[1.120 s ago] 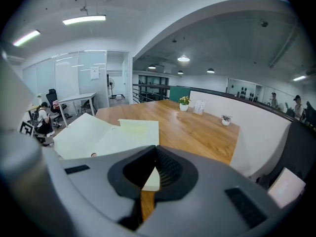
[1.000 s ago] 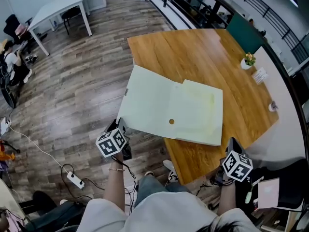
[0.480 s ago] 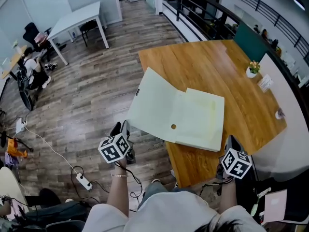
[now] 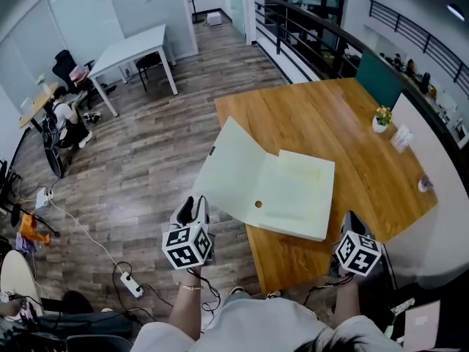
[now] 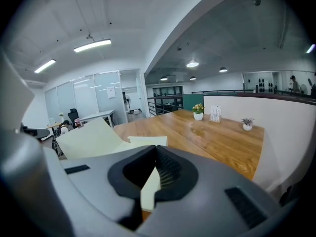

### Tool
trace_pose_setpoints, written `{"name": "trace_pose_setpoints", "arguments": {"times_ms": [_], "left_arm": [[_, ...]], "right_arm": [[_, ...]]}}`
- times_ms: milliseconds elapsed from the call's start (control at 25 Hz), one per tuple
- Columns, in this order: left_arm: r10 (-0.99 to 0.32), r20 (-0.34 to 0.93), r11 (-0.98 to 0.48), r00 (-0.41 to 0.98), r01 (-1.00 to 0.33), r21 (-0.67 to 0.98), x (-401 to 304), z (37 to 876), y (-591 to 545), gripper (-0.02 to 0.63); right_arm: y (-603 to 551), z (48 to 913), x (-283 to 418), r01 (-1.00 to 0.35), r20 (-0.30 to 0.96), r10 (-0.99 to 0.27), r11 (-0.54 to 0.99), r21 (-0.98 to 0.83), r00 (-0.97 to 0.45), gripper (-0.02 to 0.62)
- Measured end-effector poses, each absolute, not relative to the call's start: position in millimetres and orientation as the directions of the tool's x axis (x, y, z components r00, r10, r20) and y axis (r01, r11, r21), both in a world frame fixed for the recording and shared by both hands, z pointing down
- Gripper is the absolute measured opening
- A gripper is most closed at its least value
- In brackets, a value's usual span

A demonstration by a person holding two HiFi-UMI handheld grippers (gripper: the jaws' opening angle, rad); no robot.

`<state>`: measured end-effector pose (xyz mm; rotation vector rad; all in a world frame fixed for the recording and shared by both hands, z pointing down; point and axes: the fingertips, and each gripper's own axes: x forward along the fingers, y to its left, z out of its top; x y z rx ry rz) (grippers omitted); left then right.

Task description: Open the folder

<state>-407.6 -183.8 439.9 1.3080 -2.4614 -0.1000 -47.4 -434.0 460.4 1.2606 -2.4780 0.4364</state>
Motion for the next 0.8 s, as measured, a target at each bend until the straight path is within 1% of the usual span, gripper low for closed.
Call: {"name": "trace_pose_setpoints", "arguments": {"times_ms": [200,480,800], "left_arm": [[-0.837,0.262,0.534,-0.481,-0.822,0.198,-388,430,-204,0.079],[-0.853,0.248,0.504,-0.460,-0.850,0.155,-380,422,-224,0.005],[-0.875,0.250,0.454,-0.415,-0.882,0.128,-384,423,-234,0.002]], "right_arm": [[-430,452,-43,-0.812,0.394,-0.722,0.570,-0.127,-0.569,0.002],[-418,447,-36,-0.821,0.372,-0.739,0.553,-0.141,-0.561,0.002],[-407,448,-31,-0.840,0.361,-0.762,0.520,-0.153,-0.537,0.002]]}}
